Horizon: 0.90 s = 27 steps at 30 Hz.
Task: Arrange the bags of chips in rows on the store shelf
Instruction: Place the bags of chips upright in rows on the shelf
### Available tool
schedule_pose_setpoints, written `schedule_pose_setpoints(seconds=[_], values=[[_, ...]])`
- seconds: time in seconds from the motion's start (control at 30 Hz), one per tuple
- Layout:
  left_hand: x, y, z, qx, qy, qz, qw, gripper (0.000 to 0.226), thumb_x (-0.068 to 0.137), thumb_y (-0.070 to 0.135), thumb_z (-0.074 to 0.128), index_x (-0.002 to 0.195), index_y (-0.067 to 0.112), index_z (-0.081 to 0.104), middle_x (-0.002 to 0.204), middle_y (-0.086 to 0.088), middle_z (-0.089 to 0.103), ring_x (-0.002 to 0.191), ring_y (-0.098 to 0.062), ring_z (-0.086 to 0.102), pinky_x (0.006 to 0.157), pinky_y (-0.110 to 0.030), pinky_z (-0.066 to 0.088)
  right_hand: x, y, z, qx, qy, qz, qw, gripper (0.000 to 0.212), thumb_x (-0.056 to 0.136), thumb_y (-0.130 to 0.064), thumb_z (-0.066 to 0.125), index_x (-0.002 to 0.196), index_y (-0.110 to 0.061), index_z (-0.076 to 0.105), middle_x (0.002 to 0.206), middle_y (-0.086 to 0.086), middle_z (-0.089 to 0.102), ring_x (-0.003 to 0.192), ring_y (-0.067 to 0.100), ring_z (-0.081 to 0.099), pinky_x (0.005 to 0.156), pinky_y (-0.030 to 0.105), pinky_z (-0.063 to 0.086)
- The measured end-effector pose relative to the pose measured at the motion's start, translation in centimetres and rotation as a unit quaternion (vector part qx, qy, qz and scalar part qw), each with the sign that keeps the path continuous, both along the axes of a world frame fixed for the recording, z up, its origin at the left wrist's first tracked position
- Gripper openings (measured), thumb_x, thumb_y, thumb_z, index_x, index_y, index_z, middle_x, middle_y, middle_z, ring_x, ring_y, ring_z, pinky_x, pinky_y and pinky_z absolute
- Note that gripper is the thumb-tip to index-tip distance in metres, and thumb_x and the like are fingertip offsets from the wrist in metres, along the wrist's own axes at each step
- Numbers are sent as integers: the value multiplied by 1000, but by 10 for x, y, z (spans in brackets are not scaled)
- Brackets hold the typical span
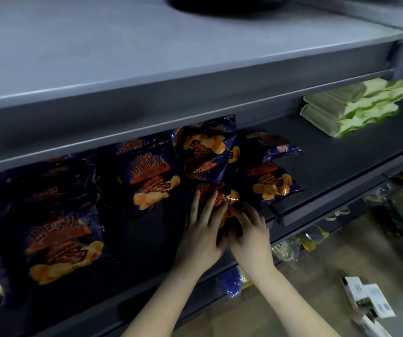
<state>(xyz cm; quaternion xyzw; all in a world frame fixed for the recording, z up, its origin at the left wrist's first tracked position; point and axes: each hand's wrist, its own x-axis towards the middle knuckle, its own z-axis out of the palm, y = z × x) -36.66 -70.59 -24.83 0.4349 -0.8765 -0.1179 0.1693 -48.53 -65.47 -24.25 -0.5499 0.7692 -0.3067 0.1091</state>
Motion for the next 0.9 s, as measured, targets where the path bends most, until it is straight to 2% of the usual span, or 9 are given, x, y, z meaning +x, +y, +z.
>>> schedule_pose_setpoints(seconds=[0.17, 0.33, 0.47, 0.57, 0.7, 0.8, 0.9], values=[[2, 0, -3, -6, 13, -6, 1000, 70, 80, 32, 66, 142, 28, 33, 158, 6, 1, 144, -25, -16, 111, -50, 27, 9, -3, 2, -9, -22, -32, 999, 50, 74, -15, 44, 120, -22, 62, 137, 4, 50, 115, 32, 46, 93, 43, 42], [2, -1, -3, -6, 36, -3, 999, 72, 73, 30, 72, 137, 26, 38, 156, 2, 12, 144, -27, -7, 106, -52, 34, 12, -5, 13, 2, -26, -40, 999, 45, 78, 0, 54, 118, -20, 65, 137, 6, 49, 121, 32, 42, 96, 25, 25], [5, -2, -4, 17, 81, -10, 997, 77, 69, 23, 77, 135, 31, 37, 155, 3, 16, 144, -24, -6, 104, -57, 35, 20, -2, 17, 8, -50, -49, 998, 48, 82, 0, 52, 125, -18, 59, 144, 8, 41, 132, 31, 35, 103, 27, 27], [8, -4, -5, 19, 95, -24, 995, 79, 65, 15, 78, 133, 28, 41, 154, 0, 23, 144, -26, -1, 104, -58, 34, 34, 2, 16, -19, -96, -61, 993, 51, 84, 2, 51, 133, -14, 52, 150, 7, 33, 140, 22, 29, 107, 18, 23], [11, -4, -5, 16, 131, -34, 991, 72, 65, 15, 79, 128, 27, 47, 151, -2, 30, 143, -29, 7, 105, -56, 35, 41, 2, 15, -51, -109, -109, 987, 41, 83, 3, 51, 119, -12, 63, 145, 12, 38, 134, 29, 33, 110, 29, 27], [22, -3, -6, 8, 163, -47, 985, 63, 68, 19, 80, 123, 28, 52, 149, -1, 33, 143, -28, 11, 109, -48, 31, 36, -4, 23, -73, -73, -132, 986, 32, 83, -1, 52, 108, -14, 66, 139, 11, 40, 126, 32, 31, 102, 25, 19], [40, -4, 1, 9, 151, -86, 985, 60, 71, 15, 72, 124, 34, 50, 150, 5, 28, 144, -21, 7, 108, -38, 28, 25, -17, 34, -108, -46, -103, 988, 30, 80, -7, 51, 103, -17, 69, 123, 7, 52, 111, 30, 40, 93, 35, 33]])
